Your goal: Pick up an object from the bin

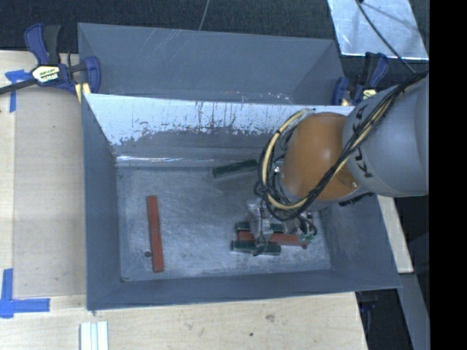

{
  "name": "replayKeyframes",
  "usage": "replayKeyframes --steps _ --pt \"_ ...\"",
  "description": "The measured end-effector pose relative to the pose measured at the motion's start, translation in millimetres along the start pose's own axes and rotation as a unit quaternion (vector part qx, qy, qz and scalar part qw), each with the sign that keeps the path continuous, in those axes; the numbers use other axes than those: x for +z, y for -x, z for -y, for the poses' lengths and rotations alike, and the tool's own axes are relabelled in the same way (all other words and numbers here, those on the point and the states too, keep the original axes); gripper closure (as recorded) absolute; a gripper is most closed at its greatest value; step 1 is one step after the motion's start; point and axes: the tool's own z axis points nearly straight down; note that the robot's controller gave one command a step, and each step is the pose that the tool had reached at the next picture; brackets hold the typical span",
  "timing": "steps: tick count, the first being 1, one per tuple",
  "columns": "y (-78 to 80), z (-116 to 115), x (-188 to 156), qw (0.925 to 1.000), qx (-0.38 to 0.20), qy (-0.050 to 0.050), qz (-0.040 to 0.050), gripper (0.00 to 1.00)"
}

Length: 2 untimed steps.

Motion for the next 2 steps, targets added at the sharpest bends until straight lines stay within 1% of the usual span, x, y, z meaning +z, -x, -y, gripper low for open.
replayKeyframes --steps 1,2 --pt "3.0 -33.4 -123.3 0.9999 -0.010 0.000 -0.0039 1.00" --pt "2.9 -33.3 -123.1 0.9999 -0.010 0.000 -0.0042 1.00"
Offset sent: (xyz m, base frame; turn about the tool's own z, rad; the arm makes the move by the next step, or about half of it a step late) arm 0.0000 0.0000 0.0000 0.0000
